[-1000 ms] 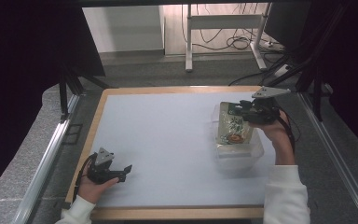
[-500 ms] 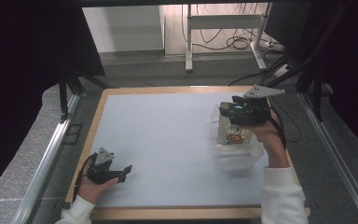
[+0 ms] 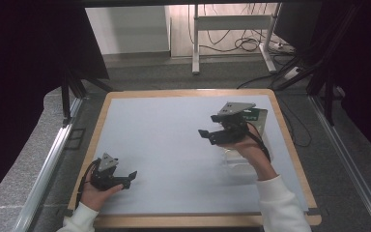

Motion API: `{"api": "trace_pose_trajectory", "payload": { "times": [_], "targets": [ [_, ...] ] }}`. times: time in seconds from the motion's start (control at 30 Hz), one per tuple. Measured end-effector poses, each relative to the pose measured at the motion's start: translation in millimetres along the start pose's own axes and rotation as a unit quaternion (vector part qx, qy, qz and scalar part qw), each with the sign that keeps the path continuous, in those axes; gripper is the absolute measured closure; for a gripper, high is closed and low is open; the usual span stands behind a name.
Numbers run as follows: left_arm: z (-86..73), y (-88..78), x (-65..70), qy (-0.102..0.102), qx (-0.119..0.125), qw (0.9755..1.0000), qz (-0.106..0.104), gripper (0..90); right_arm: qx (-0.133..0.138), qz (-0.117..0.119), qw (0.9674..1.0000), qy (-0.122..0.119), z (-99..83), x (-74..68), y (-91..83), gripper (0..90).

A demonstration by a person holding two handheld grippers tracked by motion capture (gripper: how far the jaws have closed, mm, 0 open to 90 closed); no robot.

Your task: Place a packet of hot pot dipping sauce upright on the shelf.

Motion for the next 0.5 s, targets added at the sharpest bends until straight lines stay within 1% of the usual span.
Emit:
{"api": "trace_pose_trajectory", "payload": {
  "times": [0.07,0.13,0.17,0.2,0.27,0.3,0.33,0.47,0.5],
  "targets": [
    [0.0,0.0,0.1,0.001,0.000,1.0000,0.000,10.9,-0.006,0.014,0.9999,-0.002,-3.6,-11.8,7.3,27.7],
    [0.2,0.0,0.4,0.001,0.000,1.0000,-0.001,10.9,-0.011,0.022,0.9997,0.001,-7.4,-19.9,12.8,27.7],
    [0.2,0.0,0.5,0.001,0.000,1.0000,-0.001,10.9,-0.016,0.028,0.9995,0.002,-12.0,-27.6,19.1,27.7],
    [0.2,0.0,0.5,0.002,0.000,1.0000,-0.002,10.9,-0.016,0.028,0.9995,0.002,-12.0,-27.6,19.1,27.7],
    [0.2,-0.2,0.6,0.002,0.000,1.0000,-0.002,10.9,-0.018,0.029,0.9994,0.009,-17.1,-34.7,25.1,27.7],
    [0.2,-0.4,0.5,0.001,0.000,1.0000,-0.002,10.9,-0.019,0.032,0.9992,0.012,-22.8,-42.0,31.1,27.6],
    [0.2,-0.4,0.5,0.001,0.001,1.0000,-0.002,10.9,-0.019,0.032,0.9992,0.012,-22.8,-42.0,31.1,27.6],
    [0.0,0.0,0.2,0.001,0.000,1.0000,-0.003,10.9,-0.032,0.042,0.9985,0.012,-34.2,-56.0,42.6,27.7],
    [-0.1,-0.2,-0.1,0.003,-0.003,1.0000,-0.004,10.9,-0.041,0.041,0.9982,0.014,-40.9,-61.8,47.5,27.5]
  ]
}}
Point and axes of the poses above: each handheld gripper's, and its own axes: y roughly forward along the jaws, z roughly out of its top, x roughly to its right, the point moved 3 cm from there along y, roughly forward along the jaws
